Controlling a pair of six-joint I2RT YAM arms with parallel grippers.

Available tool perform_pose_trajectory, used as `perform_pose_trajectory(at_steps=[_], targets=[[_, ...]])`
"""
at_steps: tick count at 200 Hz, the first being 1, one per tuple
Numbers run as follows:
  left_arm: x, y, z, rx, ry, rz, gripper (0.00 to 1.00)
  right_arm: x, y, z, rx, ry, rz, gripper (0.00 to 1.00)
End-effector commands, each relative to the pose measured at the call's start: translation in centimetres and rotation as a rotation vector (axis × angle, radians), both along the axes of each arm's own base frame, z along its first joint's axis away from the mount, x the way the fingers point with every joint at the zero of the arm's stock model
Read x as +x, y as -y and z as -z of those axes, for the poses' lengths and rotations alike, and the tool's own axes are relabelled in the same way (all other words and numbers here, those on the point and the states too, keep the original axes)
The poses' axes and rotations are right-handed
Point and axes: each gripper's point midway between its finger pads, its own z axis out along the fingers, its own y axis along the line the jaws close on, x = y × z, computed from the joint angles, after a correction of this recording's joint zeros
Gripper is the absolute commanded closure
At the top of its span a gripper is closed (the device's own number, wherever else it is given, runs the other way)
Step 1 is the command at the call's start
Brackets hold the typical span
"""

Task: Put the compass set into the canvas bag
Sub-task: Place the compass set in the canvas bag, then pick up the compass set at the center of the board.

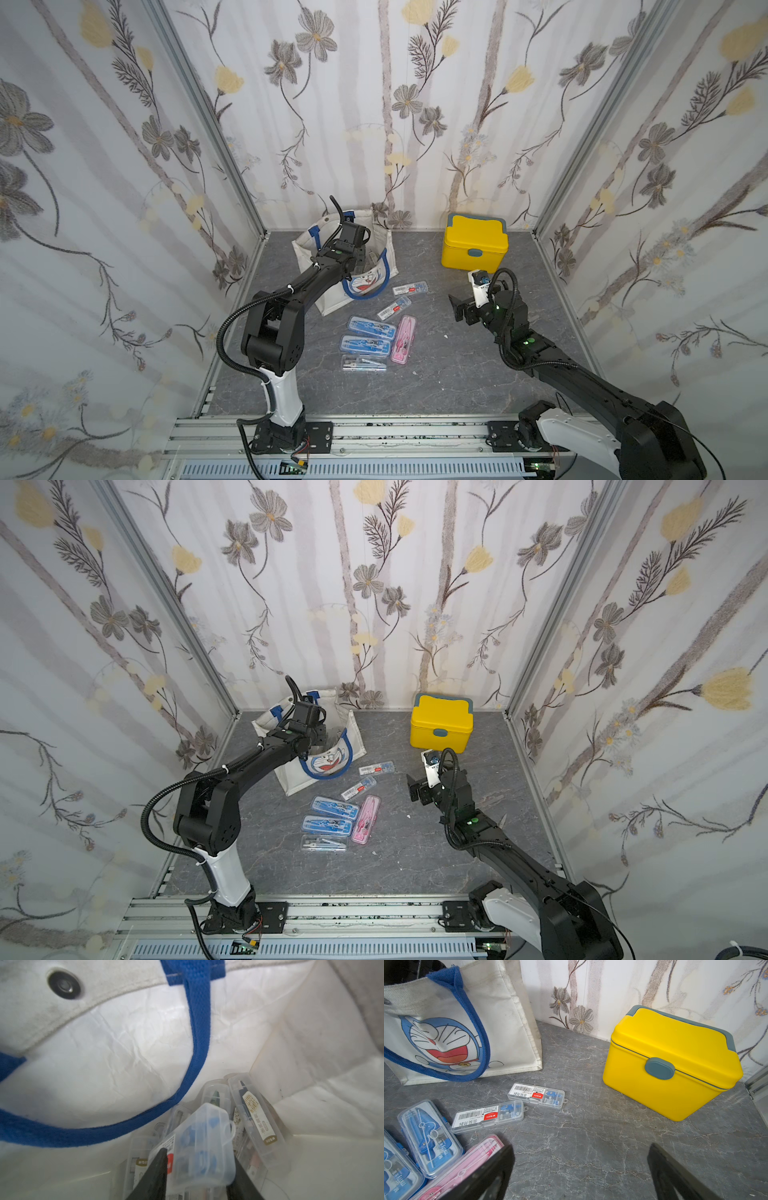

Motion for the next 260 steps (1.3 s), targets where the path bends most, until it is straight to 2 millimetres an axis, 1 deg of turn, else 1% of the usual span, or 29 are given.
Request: perform_pose_trajectory(at_steps=[1, 10, 31, 35, 75, 80, 82, 85, 128, 150, 158, 160, 163, 177, 195, 212, 220, 222, 225, 239, 260], targets=[[-0.3, 0.6, -1.6, -0.057, 0.029, 0.018, 0.39, 0.4, 0.1, -0.5, 0.027, 0.012, 0.022, 0.01], [-0.5, 0.8, -2.4, -0.074, 0.046, 0.026, 0.29, 0.4, 0.1, -0.5, 0.033, 0.012, 0.027, 0.01], [-1.2, 1.3, -4.7, -0.116, 0.104, 0.051, 0.03, 0.5, 0.2, -0.5, 0.050, 0.007, 0.037, 0.01], [-1.4, 1.4, -5.1, -0.124, 0.114, 0.059, 0.00, 0.5, 0.2, -0.5, 0.055, 0.005, 0.038, 0.01], [-3.9, 2.9, -9.9, -0.248, 0.237, 0.164, 0.00, 1.2, 0.6, -1.0, 0.165, -0.024, 0.100, 0.00], [-4.3, 3.2, -11.0, -0.267, 0.264, 0.184, 0.00, 1.3, 0.7, -1.0, 0.174, -0.031, 0.110, 0.01], [-4.6, 3.2, -10.4, -0.268, 0.253, 0.187, 0.00, 1.3, 0.8, -1.0, 0.177, -0.034, 0.114, 0.01], [-4.9, 3.2, -10.5, -0.275, 0.258, 0.195, 0.00, 1.4, 0.8, -1.0, 0.182, -0.037, 0.118, 0.01], [-8.9, 4.4, -14.9, -0.421, 0.390, 0.323, 0.00, 2.0, 1.4, -0.4, 0.168, -0.073, 0.158, 0.01], [-11.2, 5.4, -16.7, -0.508, 0.441, 0.407, 0.00, 2.2, 1.2, 0.0, 0.158, -0.094, 0.146, 0.00], [-11.6, 6.0, -16.5, -0.539, 0.439, 0.436, 0.00, 2.2, 0.8, 0.3, 0.152, -0.109, 0.131, 0.01], [-12.1, 6.0, -17.2, -0.551, 0.456, 0.447, 0.00, 2.2, 0.7, 0.3, 0.152, -0.112, 0.127, 0.01], [-12.5, 6.1, -17.6, -0.564, 0.466, 0.460, 0.00, 2.2, 0.6, 0.4, 0.151, -0.119, 0.120, 0.00], [-13.6, 7.0, -18.0, -0.609, 0.473, 0.512, 0.00, 2.3, -0.3, 0.9, 0.142, -0.156, 0.082, 0.00], [-14.5, 7.8, -18.0, -0.640, 0.472, 0.545, 0.00, 2.6, -1.1, 1.8, 0.161, -0.229, 0.073, 0.00], [-14.7, 8.3, -17.6, -0.647, 0.463, 0.549, 0.00, 2.7, -1.8, 3.1, 0.187, -0.333, 0.091, 0.00], [-14.7, 8.4, -17.4, -0.649, 0.461, 0.544, 0.00, 2.3, -2.2, 4.5, 0.183, -0.387, 0.099, 0.00], [-14.7, 8.4, -17.4, -0.649, 0.460, 0.542, 0.00, 2.7, -2.6, 3.8, 0.193, -0.377, 0.093, 0.00], [-14.7, 8.4, -17.3, -0.650, 0.460, 0.539, 0.00, 2.7, -3.0, 3.7, 0.195, -0.381, 0.088, 0.00], [-14.5, 8.3, -16.8, -0.649, 0.457, 0.518, 0.00, 2.0, -4.8, 4.8, 0.163, -0.410, 0.063, 0.00], [-14.4, 8.0, -16.4, -0.646, 0.453, 0.494, 0.00, 0.2, -7.9, 6.5, 0.093, -0.450, -0.001, 0.00]])
